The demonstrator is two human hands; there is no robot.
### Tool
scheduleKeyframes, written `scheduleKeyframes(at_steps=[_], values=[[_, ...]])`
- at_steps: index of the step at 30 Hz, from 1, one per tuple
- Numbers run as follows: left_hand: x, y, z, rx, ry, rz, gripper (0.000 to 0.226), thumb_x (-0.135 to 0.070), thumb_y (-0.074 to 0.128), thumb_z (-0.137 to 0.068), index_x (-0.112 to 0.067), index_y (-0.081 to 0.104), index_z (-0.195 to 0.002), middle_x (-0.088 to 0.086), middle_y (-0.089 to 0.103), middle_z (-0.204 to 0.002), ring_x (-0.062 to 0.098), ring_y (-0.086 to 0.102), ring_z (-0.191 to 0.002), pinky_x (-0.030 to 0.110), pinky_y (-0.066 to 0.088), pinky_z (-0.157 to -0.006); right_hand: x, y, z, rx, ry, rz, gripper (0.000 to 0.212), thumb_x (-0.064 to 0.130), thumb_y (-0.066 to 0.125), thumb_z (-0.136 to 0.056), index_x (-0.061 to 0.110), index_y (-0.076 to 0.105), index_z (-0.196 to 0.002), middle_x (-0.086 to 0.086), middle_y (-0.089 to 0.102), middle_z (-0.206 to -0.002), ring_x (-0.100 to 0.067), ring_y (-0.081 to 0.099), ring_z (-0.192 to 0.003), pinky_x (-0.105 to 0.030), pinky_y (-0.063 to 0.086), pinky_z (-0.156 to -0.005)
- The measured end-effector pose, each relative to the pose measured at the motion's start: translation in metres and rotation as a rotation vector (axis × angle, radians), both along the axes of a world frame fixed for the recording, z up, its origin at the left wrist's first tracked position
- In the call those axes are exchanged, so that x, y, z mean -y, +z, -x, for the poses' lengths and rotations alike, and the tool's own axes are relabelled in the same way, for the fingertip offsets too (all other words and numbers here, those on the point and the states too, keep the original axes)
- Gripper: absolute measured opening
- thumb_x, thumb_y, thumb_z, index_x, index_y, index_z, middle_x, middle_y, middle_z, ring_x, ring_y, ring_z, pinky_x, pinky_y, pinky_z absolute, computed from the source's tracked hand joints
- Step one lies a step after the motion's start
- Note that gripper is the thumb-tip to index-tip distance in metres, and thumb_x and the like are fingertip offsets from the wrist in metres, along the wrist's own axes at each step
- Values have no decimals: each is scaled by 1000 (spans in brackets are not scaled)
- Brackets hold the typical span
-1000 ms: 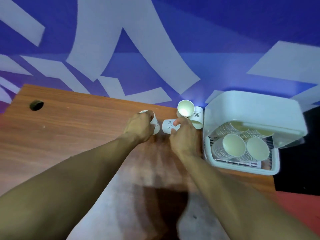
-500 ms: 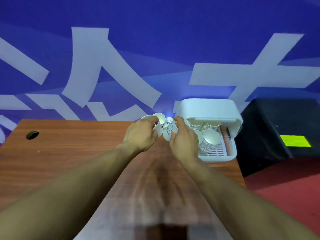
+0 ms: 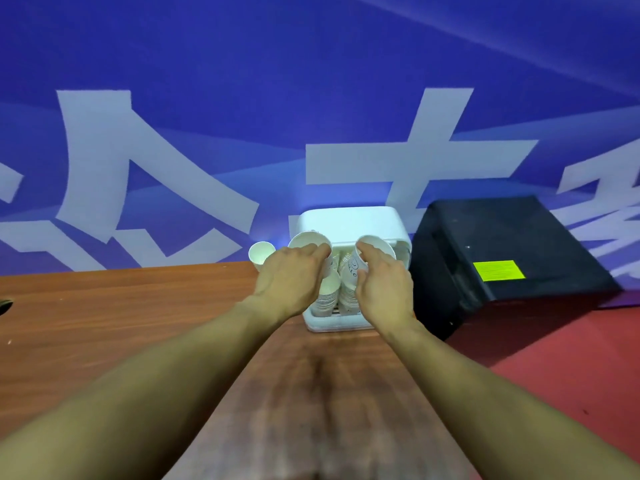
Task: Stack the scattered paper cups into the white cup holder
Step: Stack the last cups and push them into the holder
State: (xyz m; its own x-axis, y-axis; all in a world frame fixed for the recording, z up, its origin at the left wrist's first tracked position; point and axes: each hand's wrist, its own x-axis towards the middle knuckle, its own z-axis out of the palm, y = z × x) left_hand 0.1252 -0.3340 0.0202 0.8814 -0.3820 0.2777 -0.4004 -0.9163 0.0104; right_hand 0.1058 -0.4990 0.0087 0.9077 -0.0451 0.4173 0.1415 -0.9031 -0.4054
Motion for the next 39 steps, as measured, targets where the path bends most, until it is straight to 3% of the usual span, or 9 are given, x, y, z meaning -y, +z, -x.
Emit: scheduleKeyframes(at_steps=[7,13,17,23,29,35,39], values=[[22,-8,-15,-4,-28,7,10,-20,51,-91,-19,53,-100,2,62,-88,33,56,-71,32,27,-59,35,-18,-22,-27,66,3,44,3,63,-82,14,61,-125,-6,69,-109,-33,62,-92,-40,47,-82],[16,-24,-16,49,40,44,11,-26,59,-87,-18,57,-94,1,63,-77,31,55,-62,31,27,-56,30,-46,-36,-43,213,23,45,-2,65,-75,11,66,-118,-5,71,-96,-31,64,-84,-37,49,-76],[10,-33,-15,-11,47,31,13,-28,54,-89,-19,56,-97,1,63,-81,32,57,-66,35,40,-60,27,-59,-45,-43,245,73,47,-4,68,-69,11,67,-113,-6,70,-85,-32,63,-75,-38,49,-71],[9,-39,-18,-7,54,22,12,-25,58,-86,-18,58,-96,2,64,-81,33,56,-65,32,32,-58,33,-71,-49,-123,247,89,55,-8,70,-63,13,68,-114,-6,70,-84,-33,63,-75,-37,49,-68],[16,-48,-25,-51,16,50,9,-23,58,-86,-18,60,-94,3,61,-79,32,55,-65,33,34,-58,42,-89,-56,-473,305,29,57,2,56,-81,28,55,-132,1,65,-109,-26,60,-101,-33,47,-78],[23,-56,-33,-105,-35,60,9,-23,54,-90,-17,60,-90,3,57,-74,32,54,-64,33,32,-57,36,-91,-63,-484,351,32,39,11,52,-83,30,60,-115,1,57,-86,-28,58,-86,-37,49,-70],[29,-63,-38,-172,-69,66,3,-18,57,-84,-17,60,-86,4,55,-72,32,52,-62,30,25,-56,33,-94,-64,-459,342,47,39,14,53,-81,29,60,-117,-1,58,-88,-29,58,-88,-34,46,-69]])
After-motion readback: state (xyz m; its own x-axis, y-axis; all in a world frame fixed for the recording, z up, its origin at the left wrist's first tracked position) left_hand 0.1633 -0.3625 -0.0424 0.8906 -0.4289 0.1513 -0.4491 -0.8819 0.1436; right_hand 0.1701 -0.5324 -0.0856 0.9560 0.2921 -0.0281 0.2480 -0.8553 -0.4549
